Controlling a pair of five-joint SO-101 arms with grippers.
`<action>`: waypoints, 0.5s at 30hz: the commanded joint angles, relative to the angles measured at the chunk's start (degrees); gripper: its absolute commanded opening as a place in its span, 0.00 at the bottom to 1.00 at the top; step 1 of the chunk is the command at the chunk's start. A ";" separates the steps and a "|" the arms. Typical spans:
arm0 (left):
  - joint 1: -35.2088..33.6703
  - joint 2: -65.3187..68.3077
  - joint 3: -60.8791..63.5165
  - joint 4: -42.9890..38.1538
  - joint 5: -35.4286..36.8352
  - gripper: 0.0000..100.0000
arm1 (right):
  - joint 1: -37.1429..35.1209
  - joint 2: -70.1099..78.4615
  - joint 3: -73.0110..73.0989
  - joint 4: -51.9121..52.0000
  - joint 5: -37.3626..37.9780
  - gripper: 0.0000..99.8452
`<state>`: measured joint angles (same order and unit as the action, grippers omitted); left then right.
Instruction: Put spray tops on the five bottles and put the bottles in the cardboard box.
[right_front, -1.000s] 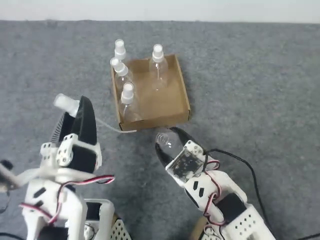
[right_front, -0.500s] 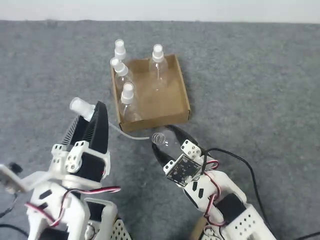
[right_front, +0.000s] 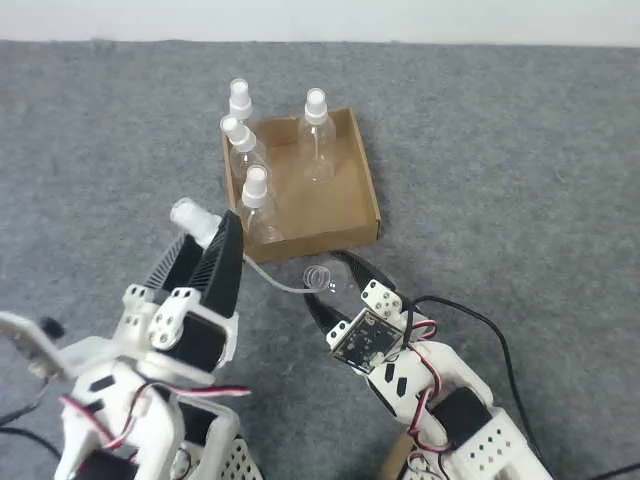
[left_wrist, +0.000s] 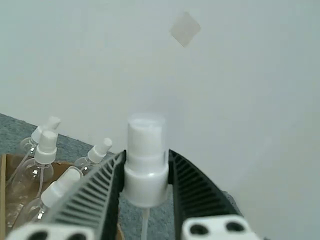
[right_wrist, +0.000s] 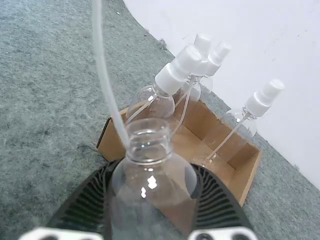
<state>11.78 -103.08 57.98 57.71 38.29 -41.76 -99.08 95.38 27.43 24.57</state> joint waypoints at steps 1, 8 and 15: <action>0.44 -0.18 3.30 -3.60 -0.88 0.01 | -0.48 -1.10 1.23 -1.27 0.88 0.02; 0.53 -0.26 4.79 -5.71 -2.29 0.01 | -1.80 -1.19 1.23 0.04 1.05 0.02; 0.35 -0.26 -2.15 -3.69 -2.37 0.01 | -1.98 -1.19 1.23 0.22 1.05 0.02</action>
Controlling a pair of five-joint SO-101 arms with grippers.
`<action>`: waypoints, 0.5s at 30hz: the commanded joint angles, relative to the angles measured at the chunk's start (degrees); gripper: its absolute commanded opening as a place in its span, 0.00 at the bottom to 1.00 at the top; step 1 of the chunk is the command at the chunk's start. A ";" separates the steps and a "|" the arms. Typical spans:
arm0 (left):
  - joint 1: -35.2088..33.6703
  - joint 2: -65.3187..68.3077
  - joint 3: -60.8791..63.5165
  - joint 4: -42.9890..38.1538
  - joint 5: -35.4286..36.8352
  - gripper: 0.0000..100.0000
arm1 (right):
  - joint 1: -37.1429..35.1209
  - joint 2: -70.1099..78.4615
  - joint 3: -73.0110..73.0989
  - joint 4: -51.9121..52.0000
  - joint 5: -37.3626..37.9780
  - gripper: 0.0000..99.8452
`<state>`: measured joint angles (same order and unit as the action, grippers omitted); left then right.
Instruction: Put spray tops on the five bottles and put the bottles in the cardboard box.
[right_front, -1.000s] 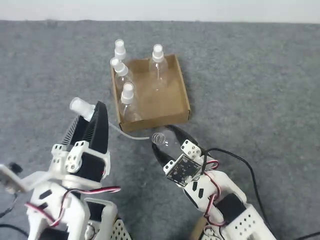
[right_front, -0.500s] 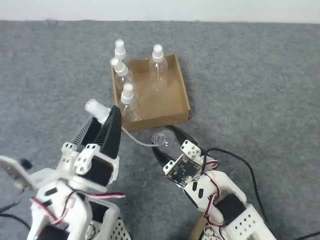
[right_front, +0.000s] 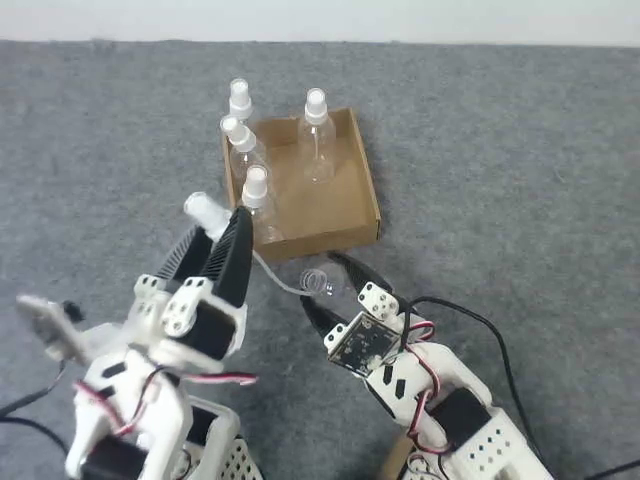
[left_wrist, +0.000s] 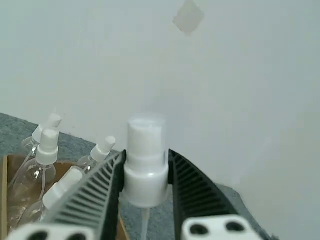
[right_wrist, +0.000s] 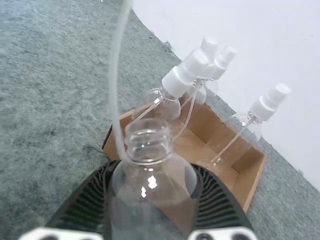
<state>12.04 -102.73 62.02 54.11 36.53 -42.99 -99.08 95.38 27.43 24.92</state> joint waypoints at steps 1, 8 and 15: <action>0.09 -0.62 -6.81 0.18 -0.62 0.01 | -0.66 -1.19 1.23 0.22 0.70 0.02; 0.00 -0.62 -7.34 0.35 -0.79 0.01 | -0.66 -1.10 1.23 0.22 0.70 0.02; -6.86 -0.62 -7.08 0.44 -0.53 0.01 | -0.57 -1.19 1.23 0.22 0.70 0.02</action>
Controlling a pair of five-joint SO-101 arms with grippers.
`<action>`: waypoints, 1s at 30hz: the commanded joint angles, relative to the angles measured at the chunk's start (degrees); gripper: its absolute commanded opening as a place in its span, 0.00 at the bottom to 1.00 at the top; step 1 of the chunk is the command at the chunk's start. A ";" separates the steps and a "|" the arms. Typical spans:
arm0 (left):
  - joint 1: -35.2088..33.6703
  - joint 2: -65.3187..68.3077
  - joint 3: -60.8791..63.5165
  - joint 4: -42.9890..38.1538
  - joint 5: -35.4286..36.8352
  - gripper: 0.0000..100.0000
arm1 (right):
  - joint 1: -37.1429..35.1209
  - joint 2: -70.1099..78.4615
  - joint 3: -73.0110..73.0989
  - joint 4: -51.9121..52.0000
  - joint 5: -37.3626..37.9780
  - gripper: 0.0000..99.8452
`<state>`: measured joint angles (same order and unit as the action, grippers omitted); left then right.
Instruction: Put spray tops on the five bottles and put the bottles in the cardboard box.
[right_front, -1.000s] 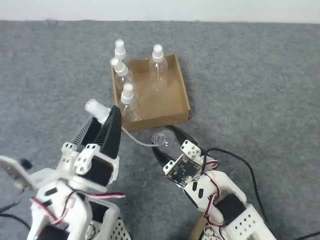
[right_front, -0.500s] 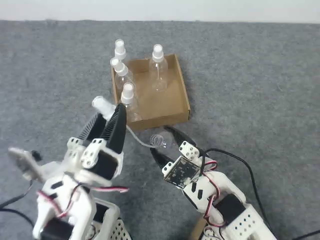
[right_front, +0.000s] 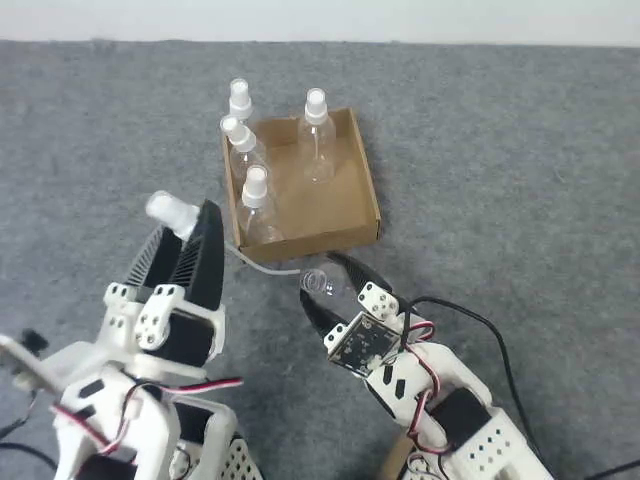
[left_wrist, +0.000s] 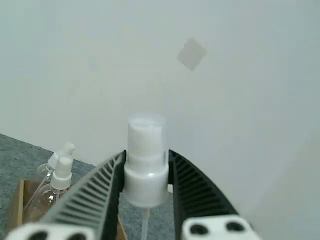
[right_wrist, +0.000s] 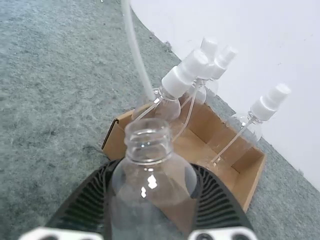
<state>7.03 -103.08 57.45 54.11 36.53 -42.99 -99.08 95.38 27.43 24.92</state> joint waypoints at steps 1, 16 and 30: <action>-1.76 -0.26 -2.24 0.70 -0.53 0.01 | -0.57 -1.27 1.23 0.22 0.70 0.02; 3.43 -0.26 4.18 0.70 -0.53 0.01 | -0.57 -1.45 1.23 0.22 0.70 0.02; 4.31 -0.26 11.30 -4.04 -0.44 0.01 | -0.57 -1.54 1.23 0.22 0.35 0.02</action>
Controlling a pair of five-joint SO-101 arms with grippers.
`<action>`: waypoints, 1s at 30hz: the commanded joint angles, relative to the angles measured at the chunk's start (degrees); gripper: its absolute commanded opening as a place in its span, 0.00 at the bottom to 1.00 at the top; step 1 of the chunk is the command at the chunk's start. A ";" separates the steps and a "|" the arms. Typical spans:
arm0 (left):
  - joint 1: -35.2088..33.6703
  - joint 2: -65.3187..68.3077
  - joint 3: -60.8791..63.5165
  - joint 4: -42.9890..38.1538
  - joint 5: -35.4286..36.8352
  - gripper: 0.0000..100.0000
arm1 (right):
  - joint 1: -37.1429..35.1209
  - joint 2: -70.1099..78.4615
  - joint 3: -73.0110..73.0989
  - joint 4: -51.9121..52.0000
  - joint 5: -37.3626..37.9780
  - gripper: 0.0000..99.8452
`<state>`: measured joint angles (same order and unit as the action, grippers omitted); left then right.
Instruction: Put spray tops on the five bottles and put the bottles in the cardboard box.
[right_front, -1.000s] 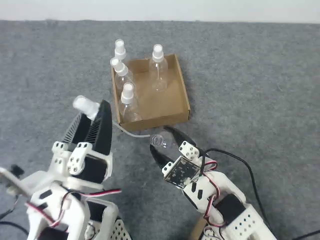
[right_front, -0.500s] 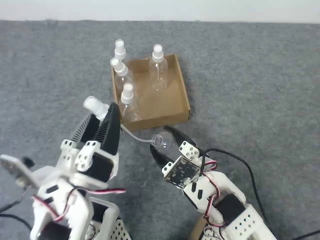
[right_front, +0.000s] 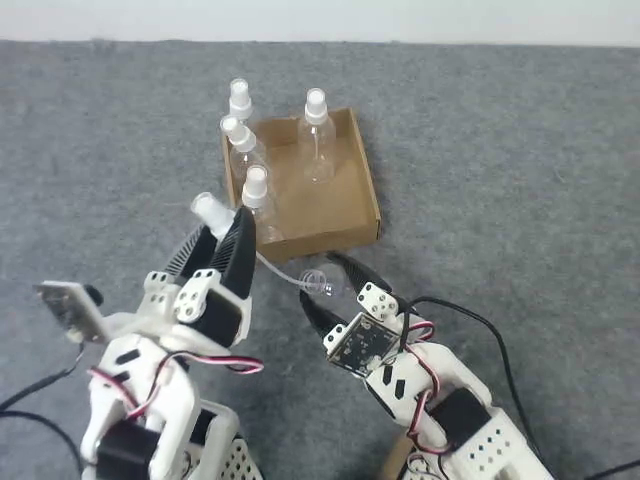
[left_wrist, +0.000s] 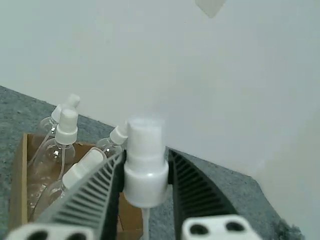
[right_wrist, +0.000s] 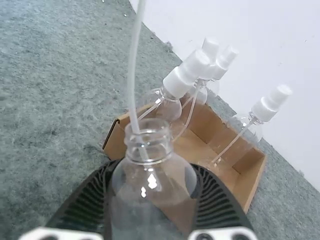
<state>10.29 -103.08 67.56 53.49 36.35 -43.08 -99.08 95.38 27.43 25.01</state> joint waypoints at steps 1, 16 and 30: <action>2.02 -0.26 1.98 -3.87 -0.26 0.01 | -0.48 -1.63 1.23 0.22 0.18 0.02; 8.70 -0.26 6.37 -3.52 -0.53 0.01 | -0.31 -1.63 1.23 0.13 0.53 0.02; 12.31 -0.26 10.51 -3.08 -8.70 0.01 | -0.31 -1.63 1.23 -0.31 0.18 0.02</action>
<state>20.31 -103.08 77.85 50.95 28.97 -43.25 -98.99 95.38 27.43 25.10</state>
